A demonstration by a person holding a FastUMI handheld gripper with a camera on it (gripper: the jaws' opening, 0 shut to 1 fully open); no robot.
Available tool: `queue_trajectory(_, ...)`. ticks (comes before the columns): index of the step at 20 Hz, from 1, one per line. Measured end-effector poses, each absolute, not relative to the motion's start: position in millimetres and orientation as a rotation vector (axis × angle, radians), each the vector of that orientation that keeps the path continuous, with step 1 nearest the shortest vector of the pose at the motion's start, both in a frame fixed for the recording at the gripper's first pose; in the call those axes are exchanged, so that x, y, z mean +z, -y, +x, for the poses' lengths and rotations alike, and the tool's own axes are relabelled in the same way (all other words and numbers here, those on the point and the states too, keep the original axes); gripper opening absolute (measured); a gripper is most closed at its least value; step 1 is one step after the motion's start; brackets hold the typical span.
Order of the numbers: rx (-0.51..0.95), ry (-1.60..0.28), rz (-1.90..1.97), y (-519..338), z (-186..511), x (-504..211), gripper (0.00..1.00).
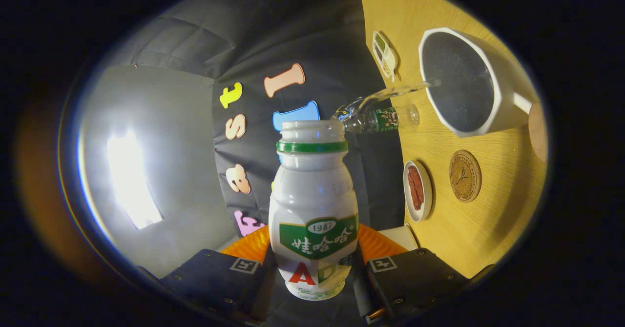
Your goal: Take the bottle from table, then pour the juice into the cup, finally place the bottle on the coaster
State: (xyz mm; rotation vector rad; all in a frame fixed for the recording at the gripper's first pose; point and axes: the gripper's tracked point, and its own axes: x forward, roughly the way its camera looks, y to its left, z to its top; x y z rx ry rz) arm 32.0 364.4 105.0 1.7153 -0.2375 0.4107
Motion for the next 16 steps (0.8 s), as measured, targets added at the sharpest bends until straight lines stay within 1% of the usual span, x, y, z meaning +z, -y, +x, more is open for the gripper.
queue_trajectory(16, 0.433, 0.244, 1.743, -365.2, 32.2, 108.5, 0.67)
